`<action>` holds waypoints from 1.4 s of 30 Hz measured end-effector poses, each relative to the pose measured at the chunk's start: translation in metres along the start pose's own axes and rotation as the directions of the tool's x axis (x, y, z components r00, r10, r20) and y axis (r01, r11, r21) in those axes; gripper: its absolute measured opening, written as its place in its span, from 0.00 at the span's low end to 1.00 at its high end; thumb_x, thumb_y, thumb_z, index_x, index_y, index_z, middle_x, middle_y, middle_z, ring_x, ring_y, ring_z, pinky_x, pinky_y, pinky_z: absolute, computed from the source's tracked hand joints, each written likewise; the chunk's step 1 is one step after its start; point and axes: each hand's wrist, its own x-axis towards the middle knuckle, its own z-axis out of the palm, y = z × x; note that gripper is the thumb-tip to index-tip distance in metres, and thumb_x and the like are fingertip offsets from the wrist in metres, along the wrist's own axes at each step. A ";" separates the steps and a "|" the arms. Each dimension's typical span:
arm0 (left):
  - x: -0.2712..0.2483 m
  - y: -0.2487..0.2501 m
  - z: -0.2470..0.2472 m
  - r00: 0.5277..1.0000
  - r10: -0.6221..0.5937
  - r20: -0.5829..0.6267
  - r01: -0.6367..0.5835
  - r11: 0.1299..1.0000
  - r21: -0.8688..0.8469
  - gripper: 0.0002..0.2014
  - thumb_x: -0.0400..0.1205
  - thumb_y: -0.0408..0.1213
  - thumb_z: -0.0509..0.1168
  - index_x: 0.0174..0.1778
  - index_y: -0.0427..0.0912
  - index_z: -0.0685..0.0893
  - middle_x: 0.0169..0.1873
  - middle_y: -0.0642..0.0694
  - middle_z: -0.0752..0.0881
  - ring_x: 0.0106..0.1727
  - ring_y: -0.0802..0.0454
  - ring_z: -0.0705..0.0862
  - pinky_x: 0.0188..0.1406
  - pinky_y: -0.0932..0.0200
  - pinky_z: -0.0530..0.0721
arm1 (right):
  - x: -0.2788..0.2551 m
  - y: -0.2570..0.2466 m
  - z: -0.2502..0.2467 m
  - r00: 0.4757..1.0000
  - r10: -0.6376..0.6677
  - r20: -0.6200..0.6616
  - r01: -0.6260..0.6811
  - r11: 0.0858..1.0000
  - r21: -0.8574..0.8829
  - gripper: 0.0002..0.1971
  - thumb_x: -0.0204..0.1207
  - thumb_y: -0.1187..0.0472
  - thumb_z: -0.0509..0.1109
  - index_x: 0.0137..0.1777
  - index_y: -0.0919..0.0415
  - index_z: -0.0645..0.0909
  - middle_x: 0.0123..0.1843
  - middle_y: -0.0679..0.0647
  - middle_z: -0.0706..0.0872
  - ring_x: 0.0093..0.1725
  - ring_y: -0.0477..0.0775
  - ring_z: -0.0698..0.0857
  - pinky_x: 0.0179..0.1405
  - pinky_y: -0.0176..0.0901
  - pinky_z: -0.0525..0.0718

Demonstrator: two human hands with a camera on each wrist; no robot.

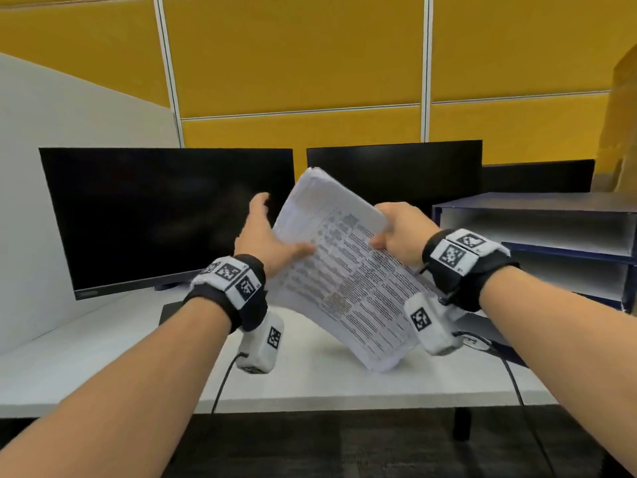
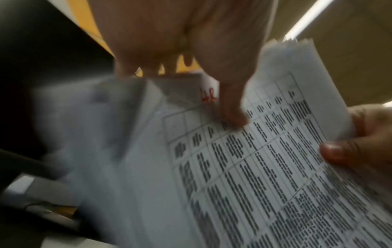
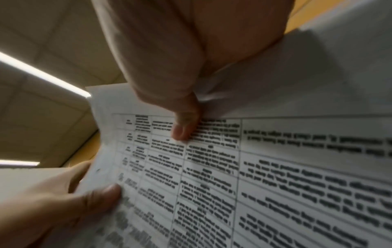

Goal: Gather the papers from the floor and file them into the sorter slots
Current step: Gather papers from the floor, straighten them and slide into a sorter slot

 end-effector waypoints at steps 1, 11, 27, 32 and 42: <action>-0.001 0.000 -0.003 0.996 0.001 0.085 0.003 0.999 -0.039 0.49 0.58 0.51 0.84 0.74 0.56 0.66 0.67 0.50 0.81 0.64 0.47 0.82 0.63 0.40 0.83 | -0.001 -0.005 0.000 0.999 -0.018 0.030 0.019 0.999 -0.035 0.10 0.73 0.61 0.74 0.49 0.46 0.79 0.48 0.51 0.86 0.49 0.55 0.86 0.52 0.57 0.86; -0.018 -0.036 -0.006 0.984 -0.157 0.077 0.175 0.855 -0.488 0.09 0.73 0.26 0.75 0.44 0.41 0.87 0.43 0.40 0.91 0.45 0.39 0.91 0.49 0.42 0.89 | -0.007 0.002 -0.008 0.993 -0.034 -0.115 0.045 0.994 0.099 0.16 0.62 0.46 0.80 0.50 0.41 0.82 0.44 0.39 0.87 0.47 0.43 0.85 0.52 0.50 0.86; -0.022 -0.056 0.025 0.984 -0.177 -0.028 0.136 0.839 -0.527 0.14 0.76 0.28 0.73 0.57 0.41 0.86 0.47 0.47 0.90 0.44 0.53 0.89 0.41 0.60 0.84 | -0.032 0.060 0.074 0.953 0.269 -0.140 -0.057 0.612 0.789 0.16 0.67 0.71 0.79 0.51 0.55 0.82 0.49 0.49 0.89 0.48 0.46 0.88 0.52 0.47 0.87; -0.032 -0.079 0.037 0.981 -0.195 0.011 0.176 0.854 -0.489 0.32 0.66 0.34 0.82 0.63 0.46 0.76 0.54 0.49 0.87 0.54 0.51 0.88 0.52 0.47 0.87 | -0.049 0.074 0.090 0.934 0.324 -0.151 -0.080 0.602 0.794 0.26 0.67 0.65 0.80 0.64 0.54 0.76 0.55 0.52 0.88 0.53 0.52 0.88 0.52 0.53 0.87; -0.030 -0.068 0.027 0.987 -0.128 -0.099 0.067 0.881 -0.468 0.35 0.67 0.34 0.81 0.66 0.48 0.70 0.56 0.49 0.83 0.56 0.52 0.84 0.51 0.51 0.87 | -0.037 0.054 0.077 0.931 0.225 -0.288 0.087 0.629 0.772 0.24 0.70 0.67 0.77 0.59 0.50 0.70 0.50 0.46 0.82 0.49 0.45 0.84 0.39 0.34 0.83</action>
